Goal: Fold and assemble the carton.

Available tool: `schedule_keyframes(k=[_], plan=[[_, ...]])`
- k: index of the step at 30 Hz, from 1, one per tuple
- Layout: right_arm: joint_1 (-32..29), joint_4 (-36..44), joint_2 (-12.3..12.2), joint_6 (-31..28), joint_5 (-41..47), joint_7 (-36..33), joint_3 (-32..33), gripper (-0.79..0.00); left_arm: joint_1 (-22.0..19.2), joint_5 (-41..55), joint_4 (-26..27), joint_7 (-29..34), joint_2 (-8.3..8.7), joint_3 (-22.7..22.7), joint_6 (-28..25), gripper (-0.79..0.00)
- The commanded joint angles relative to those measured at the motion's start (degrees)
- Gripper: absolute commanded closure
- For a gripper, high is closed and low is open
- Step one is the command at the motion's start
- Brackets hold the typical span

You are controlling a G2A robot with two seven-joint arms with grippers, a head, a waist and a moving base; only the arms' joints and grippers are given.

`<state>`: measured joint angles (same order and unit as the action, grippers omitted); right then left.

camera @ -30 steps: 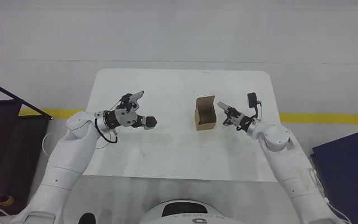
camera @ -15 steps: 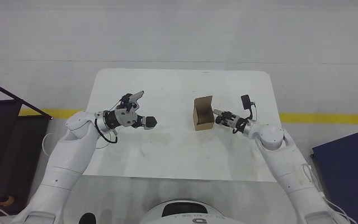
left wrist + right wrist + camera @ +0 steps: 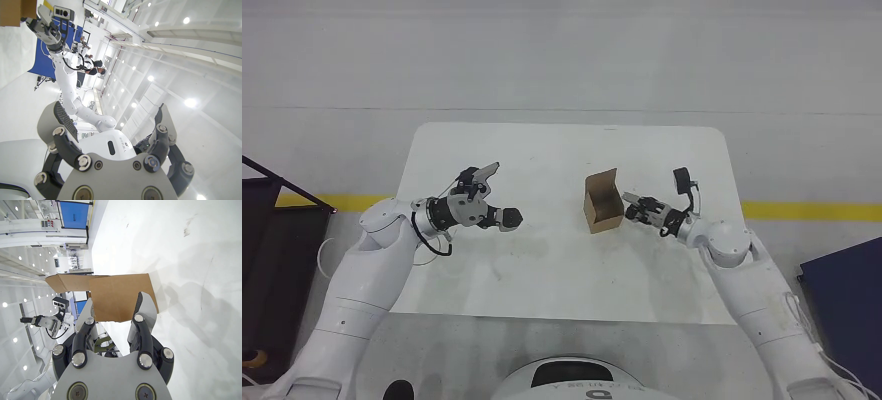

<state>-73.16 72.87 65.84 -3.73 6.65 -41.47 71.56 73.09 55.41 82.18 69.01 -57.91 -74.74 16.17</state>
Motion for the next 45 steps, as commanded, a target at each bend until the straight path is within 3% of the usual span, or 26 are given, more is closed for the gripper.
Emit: schedule_keyframes(k=[1,19,21,24,26,28,33,45], plan=[[0.22,0.17,0.04,-0.18,-0.48,-0.29,-0.46,-0.397,0.00,0.00,0.00,0.00,0.00,0.00,0.00,-0.785],[0.77,4.67,-0.04,4.53,-12.29,0.53,-4.99,-0.360,0.00,0.00,0.00,0.00,0.00,0.00,0.00,-0.785],[0.86,5.01,-0.02,5.17,-12.94,0.91,-5.24,-0.385,0.00,0.00,0.00,0.00,0.00,0.00,0.00,-0.785],[0.91,5.28,0.06,5.99,-12.17,2.11,-4.92,-0.539,0.00,0.00,0.00,0.00,0.00,0.00,0.00,-0.785],[0.74,5.68,0.09,5.70,-10.93,2.64,-4.45,-0.539,0.00,0.00,0.00,0.00,0.00,0.00,0.00,-0.785],[0.46,6.10,0.05,4.89,-9.74,2.51,-3.91,-0.523,0.00,0.00,0.00,0.00,0.00,0.00,0.00,-0.785],[0.43,6.89,0.00,4.96,-10.27,1.97,-4.17,-0.394,0.00,0.00,0.00,0.00,0.00,0.00,0.00,-0.785],[3.84,5.32,0.94,7.40,-13.34,1.52,-8.89,-0.382,0.00,0.00,0.00,0.00,0.00,0.00,0.00,-0.785]])
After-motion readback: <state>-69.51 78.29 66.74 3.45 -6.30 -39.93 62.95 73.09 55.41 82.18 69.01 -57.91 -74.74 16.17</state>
